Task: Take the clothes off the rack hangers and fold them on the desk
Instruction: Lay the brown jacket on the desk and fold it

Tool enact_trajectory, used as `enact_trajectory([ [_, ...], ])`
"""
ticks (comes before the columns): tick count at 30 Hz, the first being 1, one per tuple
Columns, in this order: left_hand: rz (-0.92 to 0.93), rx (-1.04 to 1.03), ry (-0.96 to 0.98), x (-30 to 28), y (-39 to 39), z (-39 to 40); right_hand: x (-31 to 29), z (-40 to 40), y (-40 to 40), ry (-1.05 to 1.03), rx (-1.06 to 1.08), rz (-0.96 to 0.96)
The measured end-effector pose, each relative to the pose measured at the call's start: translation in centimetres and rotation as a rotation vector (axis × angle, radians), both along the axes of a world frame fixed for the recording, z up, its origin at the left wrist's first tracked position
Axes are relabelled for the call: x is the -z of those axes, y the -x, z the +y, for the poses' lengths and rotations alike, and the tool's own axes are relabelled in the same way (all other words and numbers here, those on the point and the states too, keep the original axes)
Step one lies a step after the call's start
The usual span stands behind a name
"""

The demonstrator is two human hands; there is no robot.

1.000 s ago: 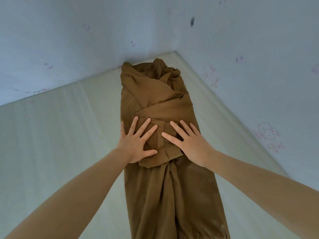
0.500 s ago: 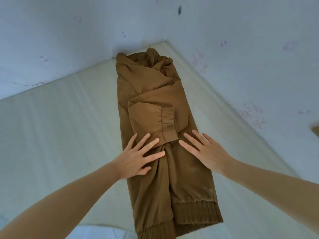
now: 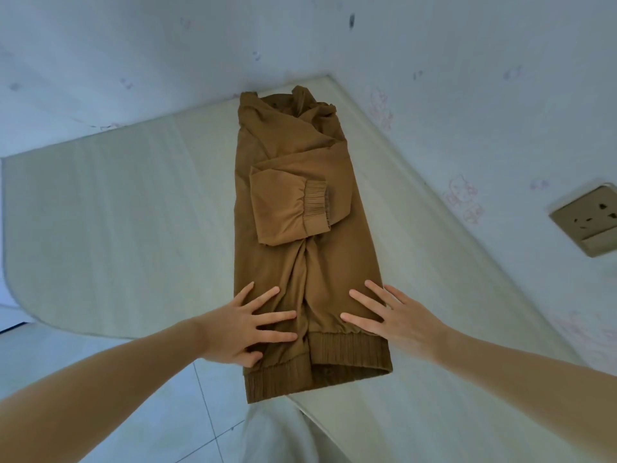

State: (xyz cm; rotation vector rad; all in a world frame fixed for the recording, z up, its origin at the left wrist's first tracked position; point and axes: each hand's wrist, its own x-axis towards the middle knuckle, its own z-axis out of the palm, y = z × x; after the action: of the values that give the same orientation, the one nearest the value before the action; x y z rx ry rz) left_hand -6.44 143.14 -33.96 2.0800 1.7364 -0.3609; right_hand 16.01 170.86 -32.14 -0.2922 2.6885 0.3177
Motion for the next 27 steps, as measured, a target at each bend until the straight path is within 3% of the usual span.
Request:
enact_trajectory([
  [7,0.198,0.051,0.027,-2.2,2.4,-1.1,-1.3,1.5,2.8,-0.023,-0.033,0.073],
  [12,0.09,-0.057,0.134,-0.8,1.3,-0.6,0.4,2.3,4.9,0.009,-0.086,-0.012],
  [19,0.058,-0.046,0.059,-0.3,1.1,-1.7,0.4,3.1,4.7,0.257,-0.001,-0.135],
  [24,-0.223,-0.186,0.108,-5.0,1.2,-1.0,-2.5,3.3,5.0,0.561,0.146,-0.258],
  [27,-0.56,-0.619,0.082,-8.1,1.9,0.0,-4.1,3.4,5.9,0.835,0.349,-0.175],
])
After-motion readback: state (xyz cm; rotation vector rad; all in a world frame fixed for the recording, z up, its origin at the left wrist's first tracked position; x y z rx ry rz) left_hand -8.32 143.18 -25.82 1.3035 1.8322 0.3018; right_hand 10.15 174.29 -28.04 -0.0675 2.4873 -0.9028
